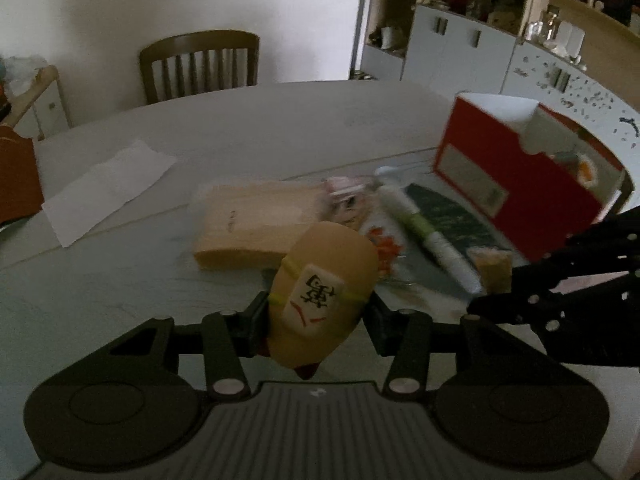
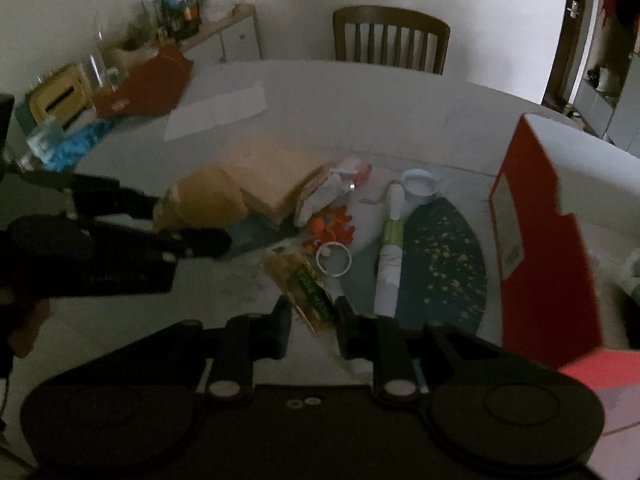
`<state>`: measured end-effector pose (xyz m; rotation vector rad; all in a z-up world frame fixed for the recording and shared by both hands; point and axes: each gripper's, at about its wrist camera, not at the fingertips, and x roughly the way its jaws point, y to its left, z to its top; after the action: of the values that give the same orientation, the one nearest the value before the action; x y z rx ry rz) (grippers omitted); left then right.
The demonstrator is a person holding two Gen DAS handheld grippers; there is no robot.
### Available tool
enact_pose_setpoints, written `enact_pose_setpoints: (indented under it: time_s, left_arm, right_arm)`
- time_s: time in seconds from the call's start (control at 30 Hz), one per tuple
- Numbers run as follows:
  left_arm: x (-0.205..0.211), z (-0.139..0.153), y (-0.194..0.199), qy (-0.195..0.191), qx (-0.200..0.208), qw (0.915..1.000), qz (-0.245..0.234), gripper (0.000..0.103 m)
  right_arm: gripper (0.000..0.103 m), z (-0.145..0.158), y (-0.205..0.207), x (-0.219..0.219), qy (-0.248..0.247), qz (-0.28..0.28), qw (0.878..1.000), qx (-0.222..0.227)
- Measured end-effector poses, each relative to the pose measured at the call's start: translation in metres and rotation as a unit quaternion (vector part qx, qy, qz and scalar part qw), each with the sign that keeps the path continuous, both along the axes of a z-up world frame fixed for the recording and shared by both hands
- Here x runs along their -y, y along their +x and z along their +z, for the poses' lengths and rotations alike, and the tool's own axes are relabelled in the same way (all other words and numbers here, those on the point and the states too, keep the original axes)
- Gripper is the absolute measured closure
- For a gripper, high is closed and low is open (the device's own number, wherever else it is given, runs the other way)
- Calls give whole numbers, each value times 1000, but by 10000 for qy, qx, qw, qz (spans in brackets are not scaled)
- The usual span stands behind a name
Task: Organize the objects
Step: 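Grasp the tan potato-shaped toy with the left gripper and lift it, then carry the potato toy into the shoebox with left gripper while right gripper carries the yellow snack packet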
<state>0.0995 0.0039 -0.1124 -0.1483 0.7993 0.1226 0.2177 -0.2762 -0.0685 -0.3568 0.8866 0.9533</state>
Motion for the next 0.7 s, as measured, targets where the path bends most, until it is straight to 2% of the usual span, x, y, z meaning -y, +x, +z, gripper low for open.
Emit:
enact_pose_setpoints:
  time_s: [0.37, 0.7]
  left_arm:
    - [47, 40, -4, -173, 139, 9997, -122, 55]
    - [93, 67, 16, -195, 339, 9986, -356, 55]
  right_arm:
    - [81, 36, 6, 49, 343, -255, 9991, -10]
    - [81, 55, 34, 96, 603, -519, 9968, 81]
